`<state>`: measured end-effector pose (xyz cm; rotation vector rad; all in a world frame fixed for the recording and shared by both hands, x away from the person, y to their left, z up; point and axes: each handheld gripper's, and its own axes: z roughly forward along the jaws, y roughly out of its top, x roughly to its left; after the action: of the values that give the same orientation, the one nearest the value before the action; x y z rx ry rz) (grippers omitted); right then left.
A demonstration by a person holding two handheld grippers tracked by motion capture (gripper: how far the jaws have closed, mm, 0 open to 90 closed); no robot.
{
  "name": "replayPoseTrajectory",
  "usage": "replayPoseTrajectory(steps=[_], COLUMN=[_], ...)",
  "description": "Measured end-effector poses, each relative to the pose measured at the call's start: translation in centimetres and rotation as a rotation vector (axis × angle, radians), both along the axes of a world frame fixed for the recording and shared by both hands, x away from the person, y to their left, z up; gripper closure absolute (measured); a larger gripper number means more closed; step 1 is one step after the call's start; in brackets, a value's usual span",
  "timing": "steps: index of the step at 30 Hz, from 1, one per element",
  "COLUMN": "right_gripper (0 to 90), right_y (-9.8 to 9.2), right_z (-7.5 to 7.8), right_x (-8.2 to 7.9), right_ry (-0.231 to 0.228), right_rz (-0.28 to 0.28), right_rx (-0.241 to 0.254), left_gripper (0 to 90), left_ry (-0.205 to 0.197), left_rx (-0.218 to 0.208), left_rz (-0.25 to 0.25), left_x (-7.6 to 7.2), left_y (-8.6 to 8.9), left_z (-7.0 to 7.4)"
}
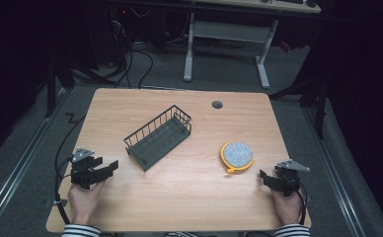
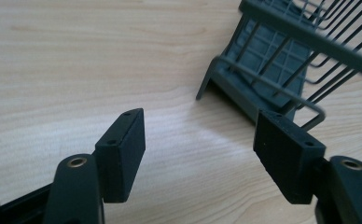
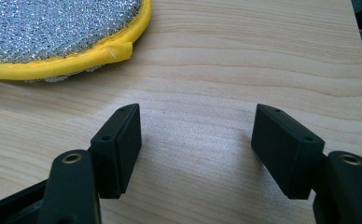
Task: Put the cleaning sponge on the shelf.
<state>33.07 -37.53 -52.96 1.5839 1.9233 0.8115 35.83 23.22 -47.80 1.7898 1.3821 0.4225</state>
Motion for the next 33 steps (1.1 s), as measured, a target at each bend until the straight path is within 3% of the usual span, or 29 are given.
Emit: replayPoseTrajectory(steps=[3,13,17,26,33], right_gripper=[33.5,33.5,33.4,33.1,32.7], right_y=[0.0,0.0,0.0,0.0,0.0], right_z=[0.0,0.0,0.0,0.0,0.0], right_x=[0.0,0.0,0.0,0.0,0.0], right_ry=[0.000,-0.001,-0.001,0.000,0.001], right_rz=[-0.001,-0.001,0.000,0.002,0.004], right_rx=[0.001,0.001,0.002,0.001,0.002], left_gripper=[34.4,34.2,34.3,34.9,37.3], left_ry=[-0.010,-0.030,-0.036,-0.016,0.009], left_rx=[-0.006,0.046,0.099,0.169,0.216], left_rz=[-0.006,-0.039,-0.052,-0.093,-0.107], left_x=[0.3,2.3,3.3,5.7,7.8], left_y=[0.0,-1.1,-2.0,-4.1,-5.7], left_z=[1.0,4.2,5.2,6.3,5.9])
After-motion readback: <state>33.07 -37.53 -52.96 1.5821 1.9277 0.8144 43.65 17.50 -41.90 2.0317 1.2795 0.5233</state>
